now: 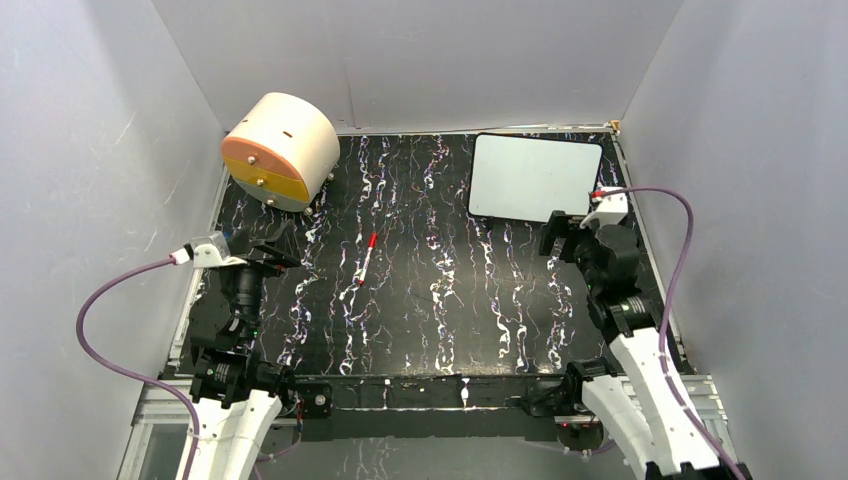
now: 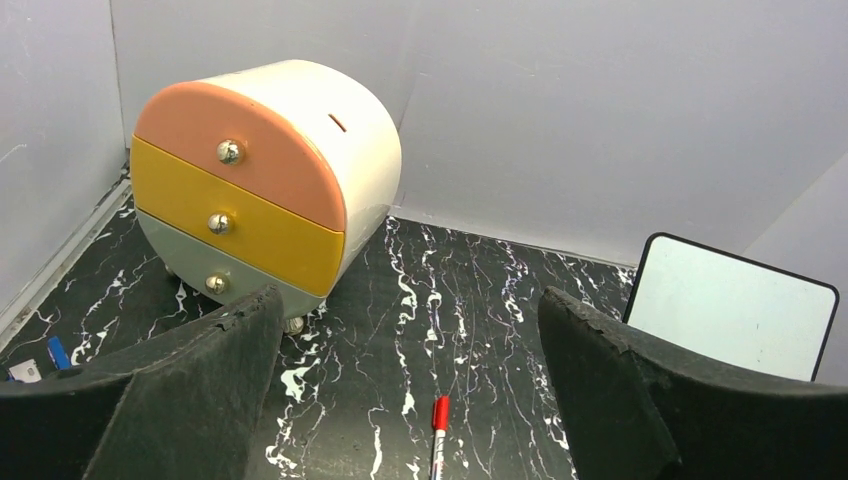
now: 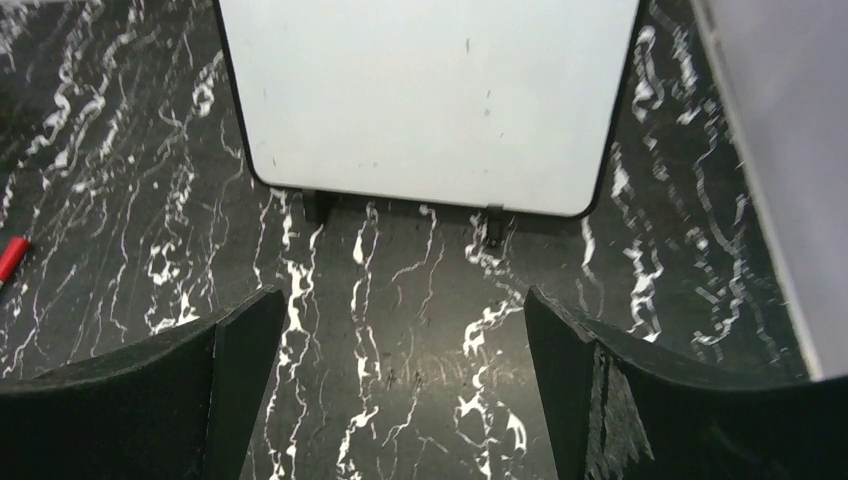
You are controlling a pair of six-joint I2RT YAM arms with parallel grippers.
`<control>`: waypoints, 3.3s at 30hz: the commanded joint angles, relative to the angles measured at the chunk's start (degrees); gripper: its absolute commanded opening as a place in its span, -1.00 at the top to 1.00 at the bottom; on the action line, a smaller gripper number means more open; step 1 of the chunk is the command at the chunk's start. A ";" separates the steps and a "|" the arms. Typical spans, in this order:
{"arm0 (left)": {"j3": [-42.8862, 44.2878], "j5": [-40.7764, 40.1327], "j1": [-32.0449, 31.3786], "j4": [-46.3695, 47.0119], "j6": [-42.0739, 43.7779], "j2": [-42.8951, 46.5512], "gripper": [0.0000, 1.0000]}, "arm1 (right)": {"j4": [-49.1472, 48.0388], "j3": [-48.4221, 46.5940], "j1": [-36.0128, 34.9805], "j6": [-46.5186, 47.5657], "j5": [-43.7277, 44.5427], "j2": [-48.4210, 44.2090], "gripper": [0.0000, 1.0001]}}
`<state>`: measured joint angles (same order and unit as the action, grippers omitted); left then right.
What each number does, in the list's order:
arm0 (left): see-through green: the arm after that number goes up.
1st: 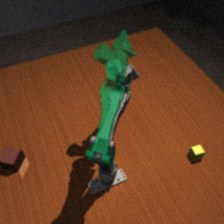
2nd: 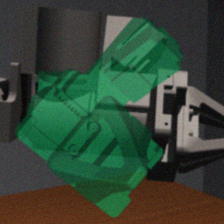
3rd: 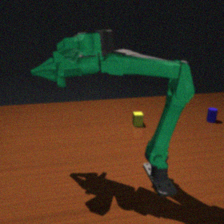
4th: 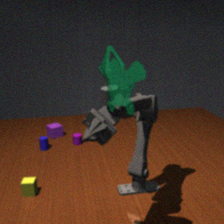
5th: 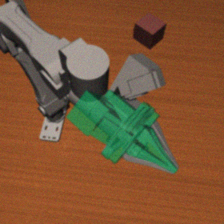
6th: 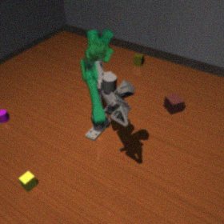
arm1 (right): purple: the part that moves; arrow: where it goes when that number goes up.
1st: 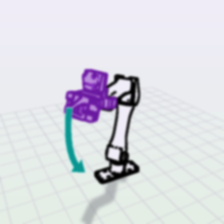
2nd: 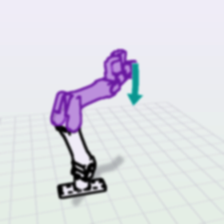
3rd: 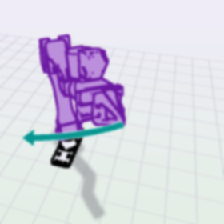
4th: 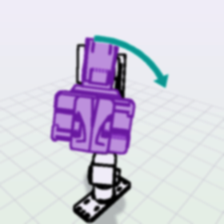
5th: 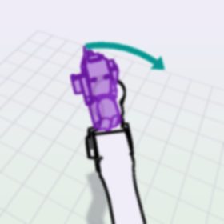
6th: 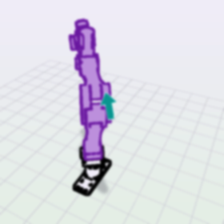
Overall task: Write a sentence on the whiteboard
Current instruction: Move the whiteboard to the center of the board.
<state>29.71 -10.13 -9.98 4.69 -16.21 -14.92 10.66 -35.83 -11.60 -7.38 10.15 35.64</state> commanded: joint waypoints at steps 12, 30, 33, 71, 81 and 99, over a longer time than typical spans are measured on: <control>-0.48 0.64 -1.18 1.29 1.79 -0.02 -0.90 | -16.92 -1.94 -7.26 -8.69 5.16 27.58 -0.90; -0.54 0.37 -2.12 1.38 2.23 -1.25 -0.90 | -25.98 -14.20 -15.75 -13.05 15.83 56.67 -0.23; -0.63 0.37 -2.24 1.55 2.32 -1.34 -0.90 | -26.93 -15.61 -16.60 -13.72 16.71 58.95 -0.10; -0.62 2.05 -2.99 1.86 2.63 -1.78 -0.90 | -23.12 -16.17 -24.19 -13.49 20.43 63.77 1.00; 0.39 5.44 -2.98 1.04 1.82 -3.18 -0.90 | -21.03 -11.07 -31.46 -15.31 20.66 57.64 1.00; 8.93 12.86 -2.93 -11.03 -3.36 -20.93 -0.91 | -21.86 -7.49 -44.07 -19.76 25.33 54.77 1.00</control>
<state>34.70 2.31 -12.86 -1.04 -15.81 -33.10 -8.99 -43.33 -53.67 -24.97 34.37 91.88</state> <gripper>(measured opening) 0.952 0.250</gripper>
